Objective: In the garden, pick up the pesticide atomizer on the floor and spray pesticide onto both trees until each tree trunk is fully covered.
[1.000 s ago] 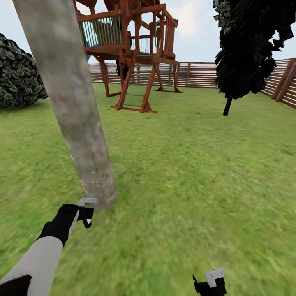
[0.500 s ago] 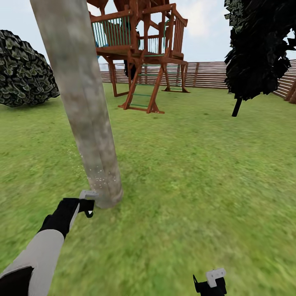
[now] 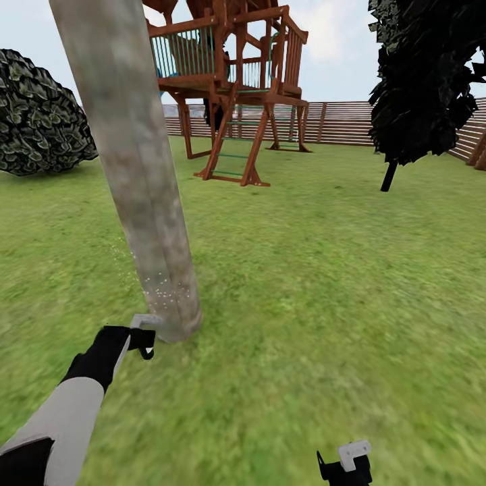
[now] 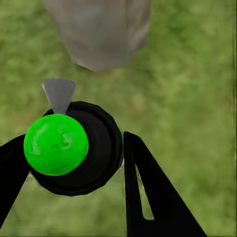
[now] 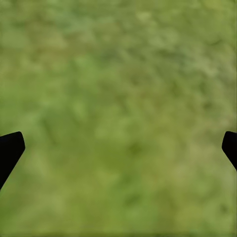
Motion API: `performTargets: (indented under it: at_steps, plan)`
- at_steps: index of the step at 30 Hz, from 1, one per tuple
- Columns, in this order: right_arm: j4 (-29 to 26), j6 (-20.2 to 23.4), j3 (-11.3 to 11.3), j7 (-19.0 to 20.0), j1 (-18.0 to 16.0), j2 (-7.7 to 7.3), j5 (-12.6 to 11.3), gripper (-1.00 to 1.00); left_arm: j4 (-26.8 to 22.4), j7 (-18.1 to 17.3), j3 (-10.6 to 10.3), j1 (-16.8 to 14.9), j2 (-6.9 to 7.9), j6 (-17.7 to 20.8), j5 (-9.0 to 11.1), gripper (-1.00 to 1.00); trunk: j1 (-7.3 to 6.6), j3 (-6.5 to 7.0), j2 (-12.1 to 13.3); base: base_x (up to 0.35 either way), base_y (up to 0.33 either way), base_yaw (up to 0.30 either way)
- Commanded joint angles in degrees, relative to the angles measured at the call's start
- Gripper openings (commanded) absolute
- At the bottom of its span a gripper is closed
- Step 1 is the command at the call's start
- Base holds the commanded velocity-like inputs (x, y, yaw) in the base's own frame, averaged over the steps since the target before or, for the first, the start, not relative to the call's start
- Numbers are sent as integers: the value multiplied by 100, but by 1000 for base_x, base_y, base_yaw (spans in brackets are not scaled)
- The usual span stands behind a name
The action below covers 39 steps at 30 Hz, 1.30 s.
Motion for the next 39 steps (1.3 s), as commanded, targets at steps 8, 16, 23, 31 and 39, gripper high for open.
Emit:
performTargets:
  at_steps: [8,16,23,31,39]
  plan:
    - [1,0,0,0,0,0,0,100,-85,-21,-148,-245,384,327,0,-100,0,0,0,0,0,0]
    - [-1,0,-1,0,0,0,0,100,-103,-201,-256,-644,379,368,7,-100,0,0,0,0,0,0]
    - [-1,0,0,0,0,0,0,100,-380,-293,-339,-728,120,522,-20,-100,0,0,0,-88,0,0]
    - [-1,0,0,0,0,0,0,100,-1097,-304,-349,-961,438,1033,-34,-100,0,0,0,-14,0,0]
    - [-1,-1,0,0,0,0,0,100,-1283,-325,-590,-995,39,1275,2,-100,0,0,0,0,0,138]
